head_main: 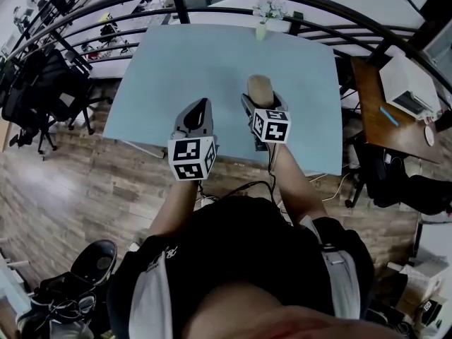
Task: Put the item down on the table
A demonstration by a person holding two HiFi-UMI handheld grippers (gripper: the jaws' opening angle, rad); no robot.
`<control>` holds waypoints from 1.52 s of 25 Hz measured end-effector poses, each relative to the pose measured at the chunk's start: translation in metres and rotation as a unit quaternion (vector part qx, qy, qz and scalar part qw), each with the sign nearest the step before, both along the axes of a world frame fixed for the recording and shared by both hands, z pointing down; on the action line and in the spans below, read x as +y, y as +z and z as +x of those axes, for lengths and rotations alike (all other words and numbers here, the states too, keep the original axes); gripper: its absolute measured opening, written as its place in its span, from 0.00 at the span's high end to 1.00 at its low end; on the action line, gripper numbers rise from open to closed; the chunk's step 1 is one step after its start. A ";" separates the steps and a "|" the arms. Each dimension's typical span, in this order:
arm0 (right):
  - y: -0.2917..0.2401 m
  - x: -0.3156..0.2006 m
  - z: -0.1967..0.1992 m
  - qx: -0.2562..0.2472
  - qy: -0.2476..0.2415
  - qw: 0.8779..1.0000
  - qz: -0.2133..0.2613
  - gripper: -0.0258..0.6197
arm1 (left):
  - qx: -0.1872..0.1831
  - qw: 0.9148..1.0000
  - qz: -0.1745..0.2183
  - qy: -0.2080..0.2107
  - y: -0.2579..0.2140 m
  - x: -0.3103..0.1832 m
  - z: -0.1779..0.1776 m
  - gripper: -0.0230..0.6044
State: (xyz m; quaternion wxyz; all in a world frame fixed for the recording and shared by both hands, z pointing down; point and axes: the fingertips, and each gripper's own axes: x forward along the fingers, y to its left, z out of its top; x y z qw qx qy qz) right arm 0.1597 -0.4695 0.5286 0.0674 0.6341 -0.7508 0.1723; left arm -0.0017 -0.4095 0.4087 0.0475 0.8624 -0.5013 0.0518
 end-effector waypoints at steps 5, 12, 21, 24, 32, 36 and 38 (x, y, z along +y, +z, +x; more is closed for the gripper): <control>0.067 -0.007 -0.007 0.016 0.015 0.997 -0.073 0.33 | -0.006 1.000 -0.012 -0.014 0.008 0.002 -0.020 0.95; 0.136 -0.012 -0.024 0.024 0.014 0.988 -0.150 0.33 | -0.016 0.998 -0.032 -0.043 0.022 0.002 -0.056 0.95; 0.192 -0.014 -0.030 0.042 0.009 0.974 -0.221 0.33 | -0.024 0.996 -0.053 -0.068 0.039 -0.001 -0.082 0.95; 0.206 -0.012 -0.035 0.052 0.003 0.969 -0.241 0.32 | -0.024 0.995 -0.059 -0.073 0.043 -0.001 -0.090 0.95; 0.235 -0.006 -0.037 0.055 -0.003 0.958 -0.280 0.32 | -0.023 0.993 -0.072 -0.090 0.056 0.001 -0.104 0.95; 0.248 -0.002 -0.037 0.053 0.002 0.952 -0.302 0.31 | -0.021 0.992 -0.077 -0.096 0.061 0.003 -0.110 0.95; 0.252 -0.001 -0.037 0.056 0.003 0.951 -0.305 0.31 | -0.021 0.992 -0.078 -0.097 0.062 0.003 -0.112 0.95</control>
